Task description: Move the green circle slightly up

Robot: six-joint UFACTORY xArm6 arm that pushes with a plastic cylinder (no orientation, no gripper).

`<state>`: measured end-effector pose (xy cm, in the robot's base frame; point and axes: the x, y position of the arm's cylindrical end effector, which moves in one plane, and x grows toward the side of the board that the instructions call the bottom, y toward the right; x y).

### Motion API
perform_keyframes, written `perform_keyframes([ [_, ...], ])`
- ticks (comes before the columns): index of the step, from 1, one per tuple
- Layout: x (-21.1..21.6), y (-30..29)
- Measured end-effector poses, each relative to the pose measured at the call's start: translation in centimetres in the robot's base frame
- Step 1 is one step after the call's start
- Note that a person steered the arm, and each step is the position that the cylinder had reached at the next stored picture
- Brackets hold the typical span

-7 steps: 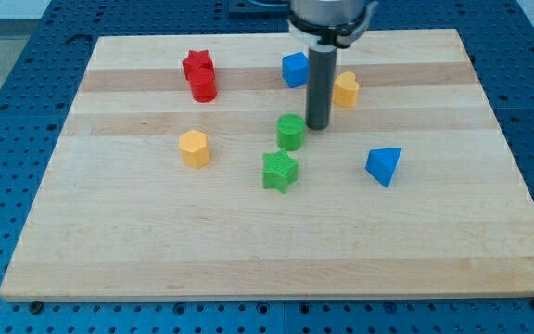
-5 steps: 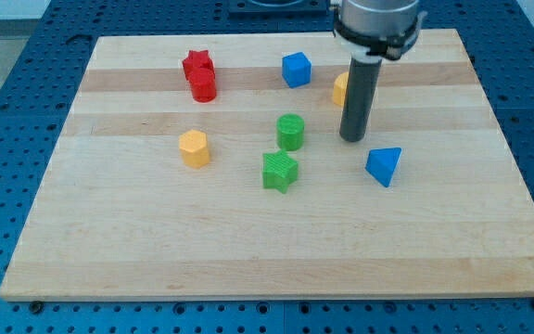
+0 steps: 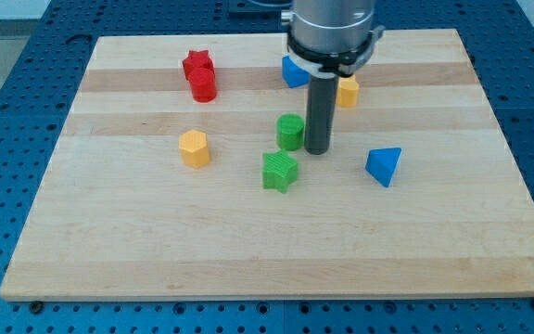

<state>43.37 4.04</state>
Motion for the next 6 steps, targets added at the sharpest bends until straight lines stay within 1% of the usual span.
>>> perform_keyframes([
  [4,-0.2,-2.8],
  [6,-3.0,-3.1],
])
